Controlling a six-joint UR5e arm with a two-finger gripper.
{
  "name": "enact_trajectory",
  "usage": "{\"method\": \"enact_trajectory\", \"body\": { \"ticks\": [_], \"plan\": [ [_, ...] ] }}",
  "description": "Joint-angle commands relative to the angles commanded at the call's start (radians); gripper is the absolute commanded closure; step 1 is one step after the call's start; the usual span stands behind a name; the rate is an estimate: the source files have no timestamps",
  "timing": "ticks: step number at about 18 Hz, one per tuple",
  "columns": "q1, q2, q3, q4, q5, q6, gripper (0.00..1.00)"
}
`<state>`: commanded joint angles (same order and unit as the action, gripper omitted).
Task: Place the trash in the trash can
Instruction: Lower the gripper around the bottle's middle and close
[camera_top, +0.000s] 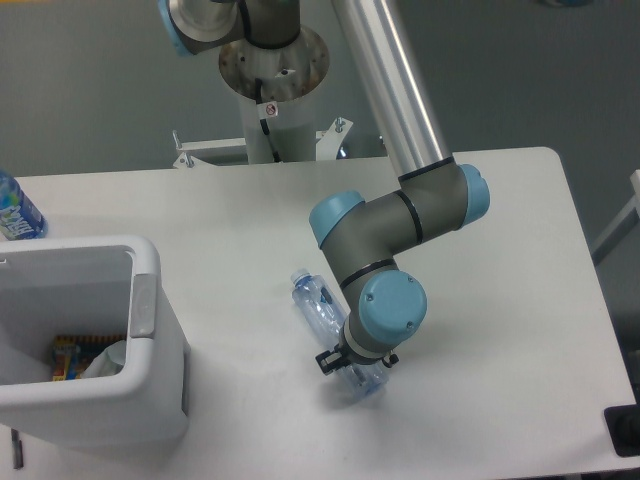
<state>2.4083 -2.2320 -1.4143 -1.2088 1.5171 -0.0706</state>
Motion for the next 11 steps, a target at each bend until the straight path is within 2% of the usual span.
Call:
{"method": "enact_trajectory", "body": {
  "ticks": [4, 8, 11],
  "plan": [
    [0.0, 0.015, 0.002, -0.002, -0.002, 0.0, 0.41],
    [0.002, 0.061, 0.006, 0.003, -0.003, 0.017, 0.41],
    [0.006, 0.098, 0.047, 0.003, -0.009, 0.032, 0.41]
  ]
}}
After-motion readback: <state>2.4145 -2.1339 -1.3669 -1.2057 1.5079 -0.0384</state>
